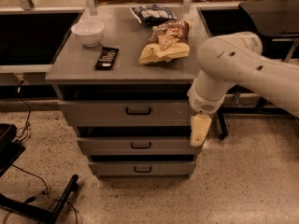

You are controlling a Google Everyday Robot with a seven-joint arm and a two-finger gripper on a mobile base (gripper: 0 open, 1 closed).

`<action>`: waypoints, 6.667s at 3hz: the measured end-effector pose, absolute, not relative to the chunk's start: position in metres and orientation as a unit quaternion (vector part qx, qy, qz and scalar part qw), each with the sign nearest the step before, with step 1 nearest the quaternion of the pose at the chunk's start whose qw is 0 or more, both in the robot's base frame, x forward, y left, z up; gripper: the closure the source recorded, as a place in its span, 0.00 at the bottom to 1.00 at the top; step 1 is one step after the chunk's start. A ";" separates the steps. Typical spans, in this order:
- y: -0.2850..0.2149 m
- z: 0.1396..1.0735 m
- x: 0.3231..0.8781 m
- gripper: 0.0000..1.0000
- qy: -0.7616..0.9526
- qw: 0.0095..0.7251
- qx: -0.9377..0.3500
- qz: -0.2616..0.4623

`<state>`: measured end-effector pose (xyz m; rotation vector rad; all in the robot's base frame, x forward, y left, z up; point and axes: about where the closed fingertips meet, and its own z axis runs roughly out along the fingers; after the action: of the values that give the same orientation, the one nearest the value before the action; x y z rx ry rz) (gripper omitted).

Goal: Open top drawer

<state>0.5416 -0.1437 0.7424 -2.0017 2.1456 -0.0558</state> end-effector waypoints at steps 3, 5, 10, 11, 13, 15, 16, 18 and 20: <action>-0.128 0.676 0.602 0.00 0.731 0.090 -0.675 -0.030; -0.156 0.665 0.591 0.42 0.760 0.079 -0.644 -0.033; -0.173 0.684 0.556 1.00 0.771 0.059 -0.634 -0.019; -0.185 0.686 0.535 1.00 0.777 0.043 -0.628 -0.012; -0.197 0.692 0.505 1.00 0.781 0.021 -0.624 0.000; -0.217 0.700 0.456 1.00 0.783 -0.011 -0.621 0.025; -0.250 0.702 0.384 1.00 0.786 -0.063 -0.613 0.062; -0.250 0.707 0.367 0.58 0.780 -0.077 -0.618 0.063; -0.159 0.767 0.408 0.11 0.738 0.005 -0.675 -0.002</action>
Offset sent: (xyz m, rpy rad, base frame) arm 0.0679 0.0196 -0.0756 -0.0449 0.0130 -0.0015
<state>0.4082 -0.1586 0.7670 -2.1132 2.3113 -0.0075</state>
